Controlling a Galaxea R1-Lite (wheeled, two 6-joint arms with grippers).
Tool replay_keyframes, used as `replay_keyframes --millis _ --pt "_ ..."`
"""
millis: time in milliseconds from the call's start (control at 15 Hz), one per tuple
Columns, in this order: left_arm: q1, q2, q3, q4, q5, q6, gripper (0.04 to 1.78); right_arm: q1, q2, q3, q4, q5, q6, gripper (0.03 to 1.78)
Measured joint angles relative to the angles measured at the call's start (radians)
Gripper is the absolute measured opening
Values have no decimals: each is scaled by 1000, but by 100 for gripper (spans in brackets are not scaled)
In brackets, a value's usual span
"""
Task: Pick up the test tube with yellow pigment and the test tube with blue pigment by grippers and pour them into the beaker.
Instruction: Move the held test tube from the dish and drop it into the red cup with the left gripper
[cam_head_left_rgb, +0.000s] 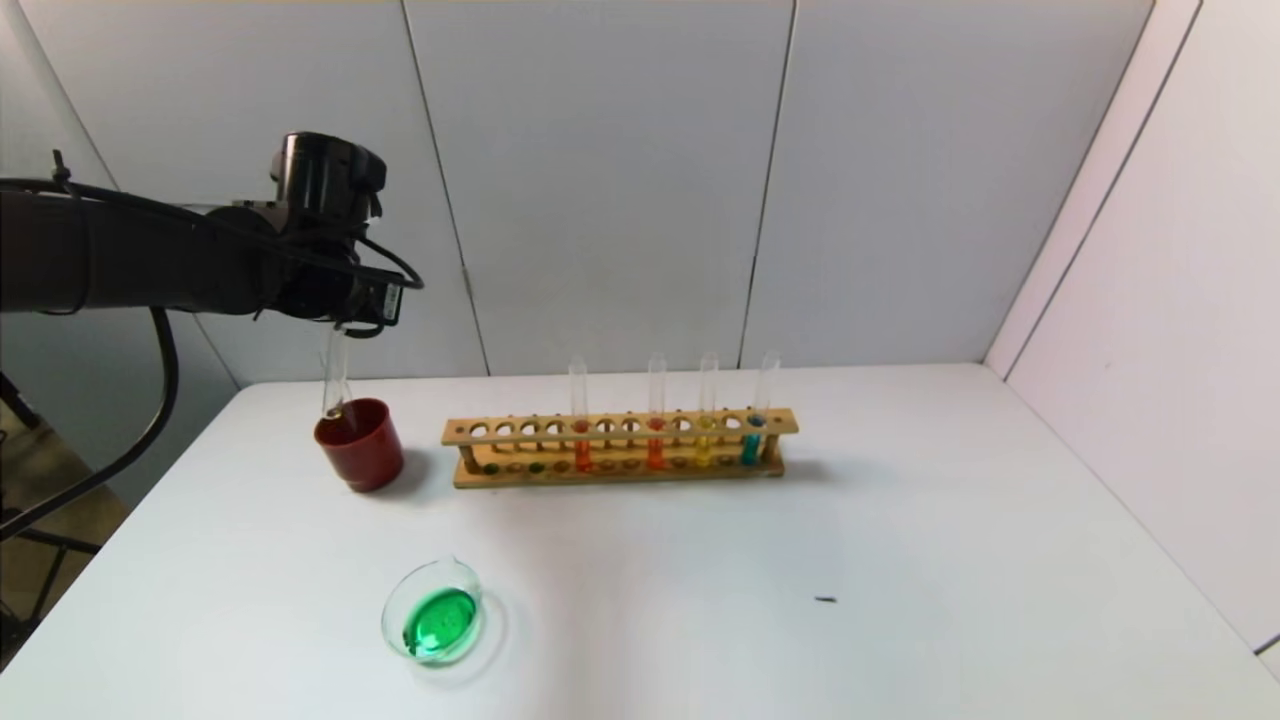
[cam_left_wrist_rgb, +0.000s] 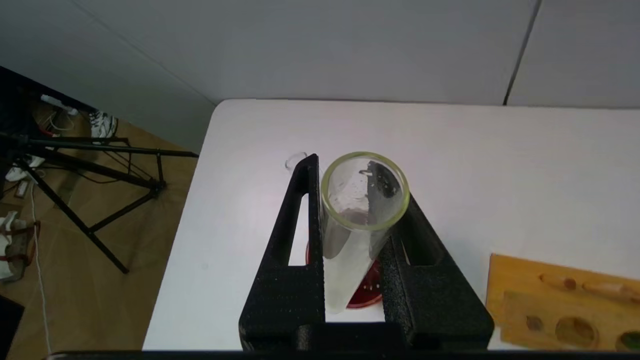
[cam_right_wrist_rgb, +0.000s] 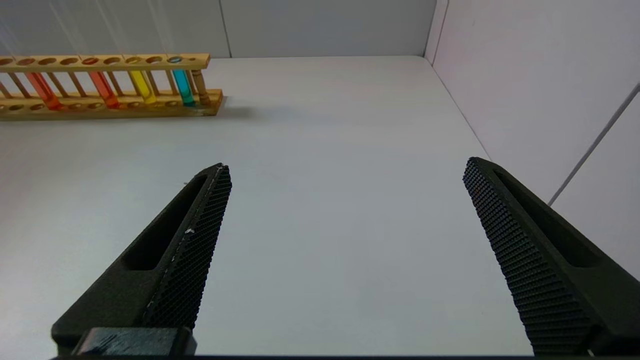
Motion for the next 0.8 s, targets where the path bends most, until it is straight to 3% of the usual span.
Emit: replay_keyframes --millis 800 --pt "51 167 38 -244 -41 -21 35 0 0 0 0 0 0 170"
